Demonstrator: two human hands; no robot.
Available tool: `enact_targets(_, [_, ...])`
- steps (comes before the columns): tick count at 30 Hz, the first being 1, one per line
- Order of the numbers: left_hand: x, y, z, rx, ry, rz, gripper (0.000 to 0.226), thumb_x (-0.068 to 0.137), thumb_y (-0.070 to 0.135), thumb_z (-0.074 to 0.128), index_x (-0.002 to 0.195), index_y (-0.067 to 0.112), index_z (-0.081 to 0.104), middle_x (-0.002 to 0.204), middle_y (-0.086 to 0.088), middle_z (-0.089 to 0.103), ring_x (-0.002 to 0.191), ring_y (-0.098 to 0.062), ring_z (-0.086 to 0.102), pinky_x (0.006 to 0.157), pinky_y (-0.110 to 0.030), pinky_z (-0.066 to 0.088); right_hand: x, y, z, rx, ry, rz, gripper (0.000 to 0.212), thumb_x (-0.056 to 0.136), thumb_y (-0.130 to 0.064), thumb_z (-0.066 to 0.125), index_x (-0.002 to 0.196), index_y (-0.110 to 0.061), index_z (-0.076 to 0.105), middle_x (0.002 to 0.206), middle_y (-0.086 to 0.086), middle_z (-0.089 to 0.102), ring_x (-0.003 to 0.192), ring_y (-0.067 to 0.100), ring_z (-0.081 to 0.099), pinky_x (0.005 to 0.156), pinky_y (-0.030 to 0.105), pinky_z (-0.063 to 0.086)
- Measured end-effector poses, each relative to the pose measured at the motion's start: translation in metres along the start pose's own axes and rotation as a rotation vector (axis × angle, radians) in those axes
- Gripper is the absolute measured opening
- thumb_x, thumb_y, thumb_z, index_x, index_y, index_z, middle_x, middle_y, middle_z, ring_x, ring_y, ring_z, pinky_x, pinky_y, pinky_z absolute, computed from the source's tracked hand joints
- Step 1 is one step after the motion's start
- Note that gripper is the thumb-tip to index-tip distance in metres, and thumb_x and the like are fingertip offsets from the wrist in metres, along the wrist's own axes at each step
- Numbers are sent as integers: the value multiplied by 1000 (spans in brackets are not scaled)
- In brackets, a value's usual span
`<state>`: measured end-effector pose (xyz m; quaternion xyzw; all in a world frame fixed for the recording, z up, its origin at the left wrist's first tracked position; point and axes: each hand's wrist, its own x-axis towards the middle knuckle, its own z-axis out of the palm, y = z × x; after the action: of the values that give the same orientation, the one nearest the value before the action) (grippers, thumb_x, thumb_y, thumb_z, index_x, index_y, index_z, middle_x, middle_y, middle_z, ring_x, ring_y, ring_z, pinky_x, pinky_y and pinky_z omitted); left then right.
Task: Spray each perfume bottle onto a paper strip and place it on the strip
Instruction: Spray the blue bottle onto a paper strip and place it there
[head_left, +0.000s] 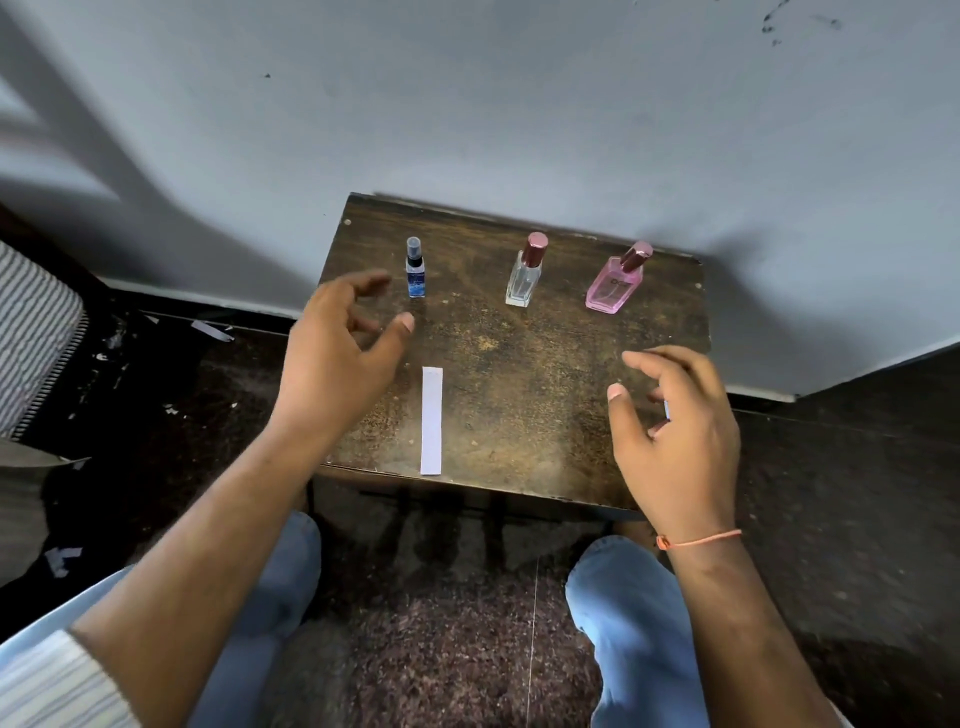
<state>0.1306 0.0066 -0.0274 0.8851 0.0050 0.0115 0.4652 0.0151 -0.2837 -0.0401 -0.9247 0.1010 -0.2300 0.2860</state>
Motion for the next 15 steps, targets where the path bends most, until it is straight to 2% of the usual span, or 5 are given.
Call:
enact_targets(3, [18,1,4,-85,-27,-55,65,100,33,77,158,30,49,144,22,62,98,1,72,77,-10,52,-2,-3,0,15,-7,-11,26,96,-15,75,122,-16,75,124,-2,65,98,25,69,78,51,60])
enact_targets(6, [32,1,10,-77,-54,-58,68,100,33,77,161,33,46,148,25,60,96,3,74,78,-15,55,-5,-12,0,34,-12,-10,25,96,-13,76,121,-15,76,120,-1,68,95,23,69,81,44,60])
enact_targets(8, [37,1,16,-56,-62,-49,64,99,33,78,157,35,52,140,24,67,90,4,73,74,-14,57,-9,-19,2,50,-37,-17,24,96,-13,76,120,-15,76,119,-1,70,96,20,69,83,33,58])
enact_targets(11, [43,0,22,9,-42,-48,48,97,31,80,143,32,66,95,19,73,62,15,63,59,0,45,-13,-23,9,65,-77,-46,24,97,-14,75,121,-15,76,118,-1,70,96,21,69,84,33,57])
enact_targets(15, [50,-1,25,16,-7,-19,38,93,34,85,131,30,76,101,19,78,65,16,66,66,-6,52,-17,-24,12,101,-99,-69,25,97,-16,74,122,-15,75,118,-1,69,101,21,69,86,41,58])
